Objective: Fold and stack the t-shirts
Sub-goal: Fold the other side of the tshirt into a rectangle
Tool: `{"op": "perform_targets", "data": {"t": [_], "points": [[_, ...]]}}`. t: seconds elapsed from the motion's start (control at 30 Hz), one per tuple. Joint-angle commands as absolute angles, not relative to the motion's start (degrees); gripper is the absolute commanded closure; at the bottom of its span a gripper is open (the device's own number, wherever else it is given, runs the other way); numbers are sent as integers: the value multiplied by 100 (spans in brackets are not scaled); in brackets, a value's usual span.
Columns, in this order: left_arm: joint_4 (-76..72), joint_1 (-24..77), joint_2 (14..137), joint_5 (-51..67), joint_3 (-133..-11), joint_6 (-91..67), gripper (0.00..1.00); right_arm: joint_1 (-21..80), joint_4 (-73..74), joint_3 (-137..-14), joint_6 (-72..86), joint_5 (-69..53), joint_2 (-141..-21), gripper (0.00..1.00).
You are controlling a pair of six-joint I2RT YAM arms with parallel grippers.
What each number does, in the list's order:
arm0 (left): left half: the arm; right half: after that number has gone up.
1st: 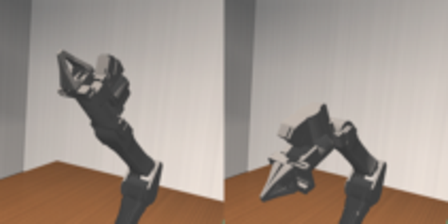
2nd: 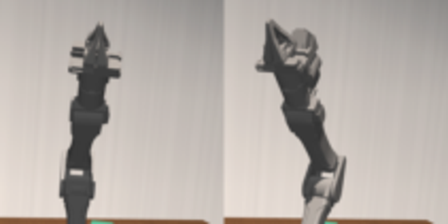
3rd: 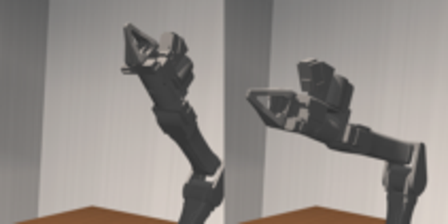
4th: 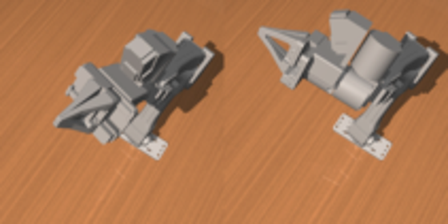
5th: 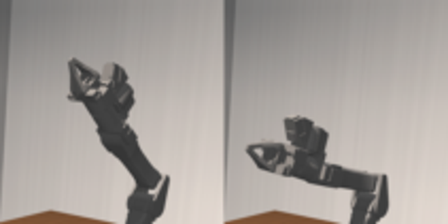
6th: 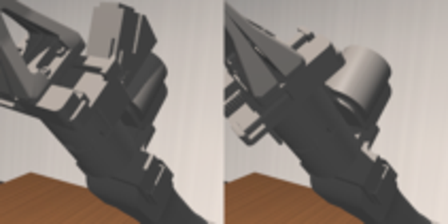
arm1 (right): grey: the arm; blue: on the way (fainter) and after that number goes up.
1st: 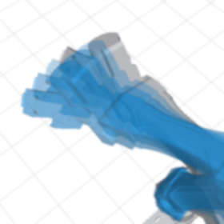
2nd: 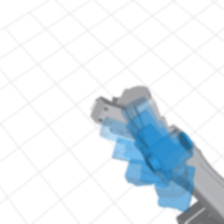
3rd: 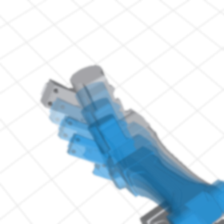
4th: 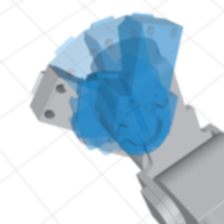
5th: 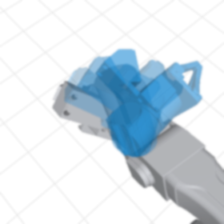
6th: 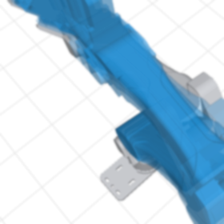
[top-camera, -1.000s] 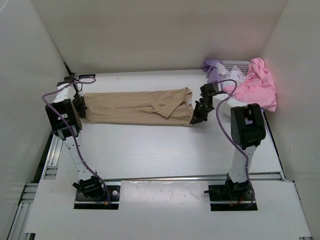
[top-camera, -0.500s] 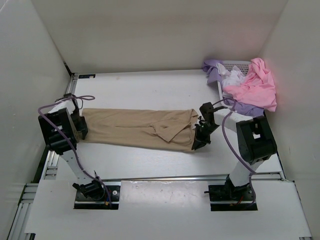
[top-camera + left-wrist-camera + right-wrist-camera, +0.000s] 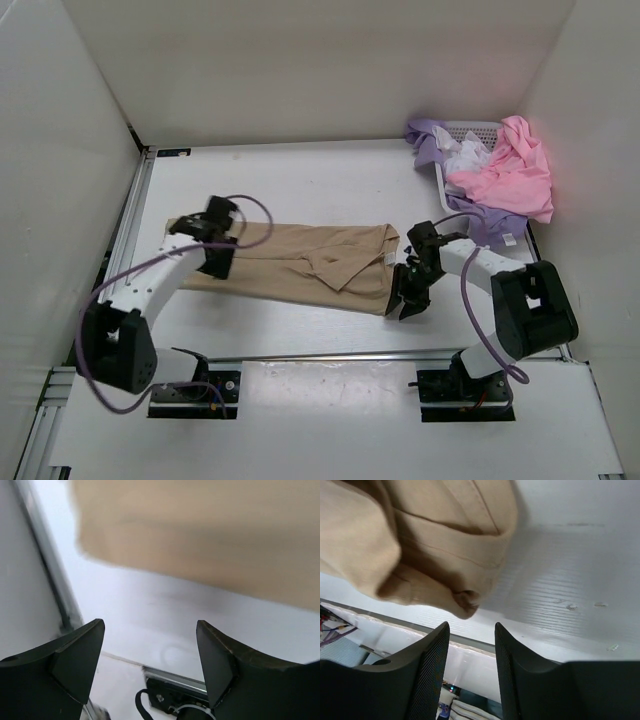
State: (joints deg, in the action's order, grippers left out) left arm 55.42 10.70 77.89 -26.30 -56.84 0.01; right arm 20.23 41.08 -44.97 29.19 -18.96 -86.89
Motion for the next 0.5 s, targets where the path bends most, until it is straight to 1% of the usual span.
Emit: {"op": "perform_targets", "data": {"t": [0.0, 0.03, 0.1, 0.13, 0.17, 0.23, 0.27, 0.3, 0.37, 0.47], "points": [[6099, 2676, 7436, -2505, -5747, 0, 16, 1943, 3894, -4491, 2944, -1837, -8386, 54], [6100, 3673, 7436, -2505, -6009, 0, 16, 1942, 3894, -4491, 2892, -1837, -8333, 54], [5978, 4514, 7978, -2741, -6431, 0, 16, 1741, 3894, -4771, 2839, -1837, -8157, 54], [5881, 5144, 8224, -2742, -6677, 0, 18, 1688, 3894, -4903, 2839, -1750, -8156, 55], [5758, 5377, 8731, -2742, -7228, 0, 18, 1566, 3894, -5044, 2787, -1653, -8087, 55], [5354, 5894, 9226, -2551, -7776, 0, 19, 1416, 3894, -5579, 2786, -1494, -8234, 55], [5248, 6054, 9463, -2497, -8248, 0, 19, 1285, 3894, -5799, 2786, -1494, -8522, 55], [5151, 6195, 9927, -2383, -8453, 0, 19, 1283, 3894, -6262, 2786, -1616, -8699, 56], [4940, 6503, 10343, -2304, -8805, 0, 19, 1230, 3894, -6704, 2961, -1617, -9227, 56], [4711, 6583, 10845, -2303, -8868, 0, 19, 1230, 3954, -7364, 3356, -1617, -9876, 55]]}}
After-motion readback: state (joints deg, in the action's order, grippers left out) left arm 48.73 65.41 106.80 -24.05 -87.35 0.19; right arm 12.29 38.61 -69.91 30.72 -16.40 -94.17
